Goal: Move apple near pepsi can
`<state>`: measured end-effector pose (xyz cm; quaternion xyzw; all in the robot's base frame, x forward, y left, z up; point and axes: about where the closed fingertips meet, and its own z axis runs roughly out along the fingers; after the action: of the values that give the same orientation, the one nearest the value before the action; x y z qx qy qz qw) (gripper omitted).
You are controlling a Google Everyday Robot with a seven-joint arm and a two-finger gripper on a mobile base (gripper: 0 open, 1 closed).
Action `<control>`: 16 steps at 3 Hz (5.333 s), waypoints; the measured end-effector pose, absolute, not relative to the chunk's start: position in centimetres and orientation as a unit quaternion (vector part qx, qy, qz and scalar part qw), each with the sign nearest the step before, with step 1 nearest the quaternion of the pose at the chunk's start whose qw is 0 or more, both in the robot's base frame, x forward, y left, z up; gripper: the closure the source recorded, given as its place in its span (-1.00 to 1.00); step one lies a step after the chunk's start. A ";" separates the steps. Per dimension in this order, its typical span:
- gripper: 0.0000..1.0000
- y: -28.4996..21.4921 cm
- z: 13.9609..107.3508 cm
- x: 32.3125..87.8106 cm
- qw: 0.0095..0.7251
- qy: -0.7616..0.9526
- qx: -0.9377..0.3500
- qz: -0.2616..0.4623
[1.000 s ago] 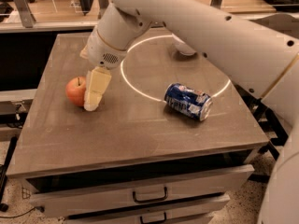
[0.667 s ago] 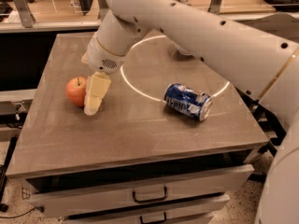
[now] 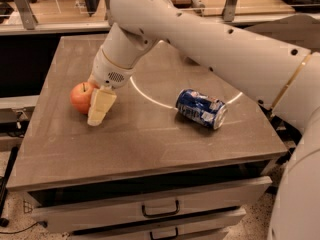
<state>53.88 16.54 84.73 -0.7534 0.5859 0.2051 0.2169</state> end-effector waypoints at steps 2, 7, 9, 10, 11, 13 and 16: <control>0.58 15.2 85.4 54.1 0.218 0.595 -0.749 0.193; 1.00 1.8 87.1 61.1 0.234 0.680 -0.690 0.074; 0.48 -4.5 85.4 61.8 0.213 0.729 -0.646 0.079; -0.15 -4.6 84.8 61.8 0.207 0.747 -0.625 0.092; -0.59 -4.2 84.4 61.7 0.211 0.760 -0.606 0.100; -1.00 -4.3 85.3 60.5 0.223 0.793 -0.559 0.094; -1.00 -14.1 99.3 57.6 0.397 0.743 -0.536 0.052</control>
Offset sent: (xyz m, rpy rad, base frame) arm 0.0060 -0.0264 0.0160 -0.0226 -0.0354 -0.0485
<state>57.61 -14.08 99.25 -0.5357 0.7433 0.0517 0.3973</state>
